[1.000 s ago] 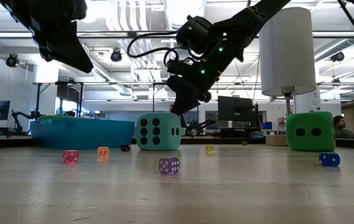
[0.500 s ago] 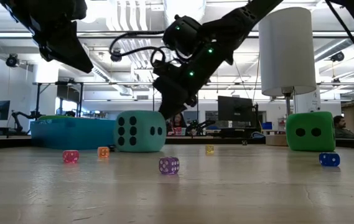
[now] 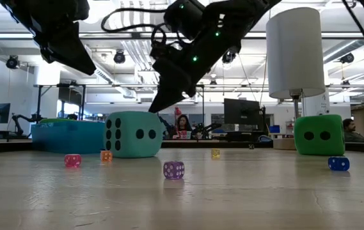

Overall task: Pick & Place Dice
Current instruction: Put the big blue dice into the blue bin

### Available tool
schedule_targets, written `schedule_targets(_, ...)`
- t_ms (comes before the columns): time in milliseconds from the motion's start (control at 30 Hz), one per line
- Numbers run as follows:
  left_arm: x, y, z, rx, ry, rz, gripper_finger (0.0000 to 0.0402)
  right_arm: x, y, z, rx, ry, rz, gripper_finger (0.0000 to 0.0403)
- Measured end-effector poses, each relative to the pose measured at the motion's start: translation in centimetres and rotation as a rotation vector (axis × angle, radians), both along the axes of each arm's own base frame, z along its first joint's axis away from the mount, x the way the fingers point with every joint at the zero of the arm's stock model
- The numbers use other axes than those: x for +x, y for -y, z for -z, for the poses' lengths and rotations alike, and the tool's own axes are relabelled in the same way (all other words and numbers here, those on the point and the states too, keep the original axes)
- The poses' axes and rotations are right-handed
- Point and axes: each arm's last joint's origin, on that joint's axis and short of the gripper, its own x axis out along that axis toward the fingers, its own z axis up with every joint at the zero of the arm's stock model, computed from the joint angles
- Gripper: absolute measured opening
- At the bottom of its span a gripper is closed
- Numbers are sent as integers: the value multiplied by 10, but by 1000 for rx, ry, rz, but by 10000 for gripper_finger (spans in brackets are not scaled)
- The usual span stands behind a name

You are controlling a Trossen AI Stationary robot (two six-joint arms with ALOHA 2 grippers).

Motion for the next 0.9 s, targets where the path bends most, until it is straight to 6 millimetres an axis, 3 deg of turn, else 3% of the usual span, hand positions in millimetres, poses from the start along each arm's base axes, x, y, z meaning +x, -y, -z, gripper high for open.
schedule_targets(200, 0, 0, 0, 0, 0, 1, 119, -13, -5, -22, -5, -18, -4, 8)
schedule_targets(433, 0, 0, 0, 5, -4, 6, 119, -34, -25, -45, -61, -11, -1, 8)
schedule_targets(600, 0, 0, 0, 2, -2, 7, 119, -55, -40, -58, -146, -30, 45, 8)
schedule_targets(900, 0, 0, 0, 1, -1, 8, 119, -100, -57, -76, -125, 36, 18, 8)
